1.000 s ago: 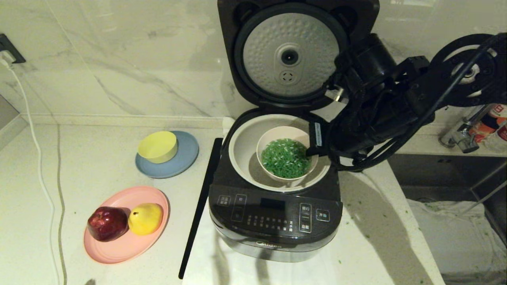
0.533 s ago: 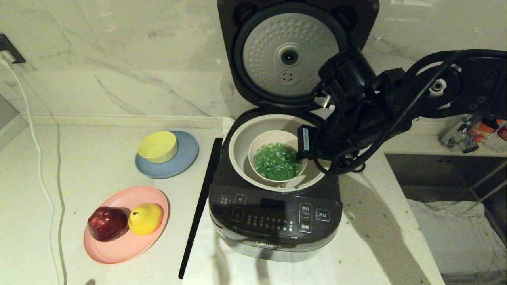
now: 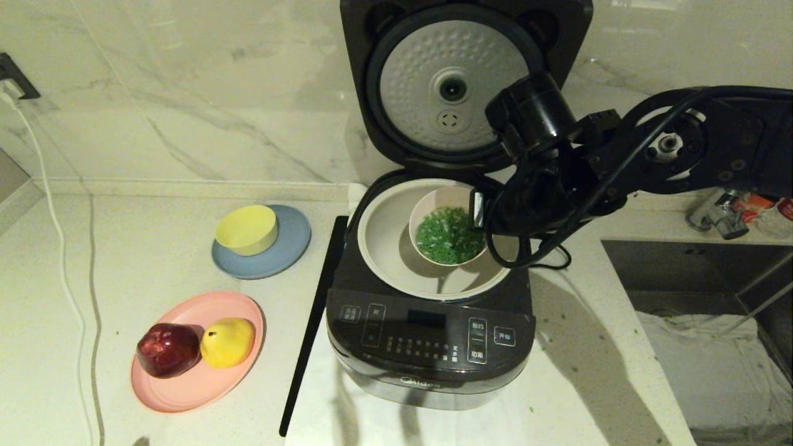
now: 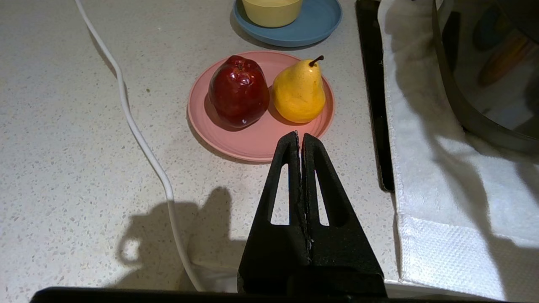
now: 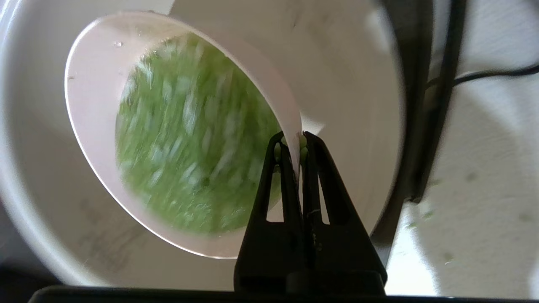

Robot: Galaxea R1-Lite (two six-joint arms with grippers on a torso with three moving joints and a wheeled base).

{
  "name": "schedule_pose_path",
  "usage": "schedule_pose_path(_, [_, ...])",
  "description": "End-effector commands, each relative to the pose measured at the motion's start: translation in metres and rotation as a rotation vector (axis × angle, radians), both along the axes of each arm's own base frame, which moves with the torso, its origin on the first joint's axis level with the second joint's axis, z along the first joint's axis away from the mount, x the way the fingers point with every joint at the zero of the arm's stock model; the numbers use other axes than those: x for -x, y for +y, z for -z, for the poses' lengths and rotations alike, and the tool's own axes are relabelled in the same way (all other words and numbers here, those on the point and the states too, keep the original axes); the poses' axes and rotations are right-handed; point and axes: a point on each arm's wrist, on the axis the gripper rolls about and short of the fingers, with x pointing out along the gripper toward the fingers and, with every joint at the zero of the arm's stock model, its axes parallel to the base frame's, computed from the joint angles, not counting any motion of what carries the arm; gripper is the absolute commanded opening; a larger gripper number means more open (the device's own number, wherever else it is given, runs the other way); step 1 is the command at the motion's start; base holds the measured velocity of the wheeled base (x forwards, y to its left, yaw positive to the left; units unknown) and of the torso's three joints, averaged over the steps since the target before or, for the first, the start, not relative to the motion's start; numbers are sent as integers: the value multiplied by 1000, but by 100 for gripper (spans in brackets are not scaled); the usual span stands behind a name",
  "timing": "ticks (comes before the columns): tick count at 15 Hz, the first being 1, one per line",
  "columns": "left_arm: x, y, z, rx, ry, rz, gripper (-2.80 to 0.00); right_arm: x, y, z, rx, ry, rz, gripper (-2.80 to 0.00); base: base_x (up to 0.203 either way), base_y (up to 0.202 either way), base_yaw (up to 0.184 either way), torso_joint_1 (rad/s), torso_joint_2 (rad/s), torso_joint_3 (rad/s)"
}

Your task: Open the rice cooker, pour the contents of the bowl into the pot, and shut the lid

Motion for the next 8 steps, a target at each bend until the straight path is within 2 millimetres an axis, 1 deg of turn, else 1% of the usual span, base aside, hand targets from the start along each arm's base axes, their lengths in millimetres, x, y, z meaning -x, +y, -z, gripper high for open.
schedule_pose_path(1, [-1, 0, 3, 0, 11, 0, -280, 3, 10, 0, 13, -65, 39, -280, 0, 0, 0, 0, 0, 0])
schedule_pose_path(3, [-1, 0, 3, 0, 11, -1, -280, 8, 15, 6, 42, -105, 45, -280, 0, 0, 0, 0, 0, 0])
schedule_pose_path(5, [-1, 0, 2, 0, 9, 1, -280, 11, 22, 11, 46, -186, 48, -280, 0, 0, 0, 0, 0, 0])
schedule_pose_path(8, [-1, 0, 3, 0, 10, -1, -280, 17, 27, 24, 83, -319, 37, -280, 0, 0, 0, 0, 0, 0])
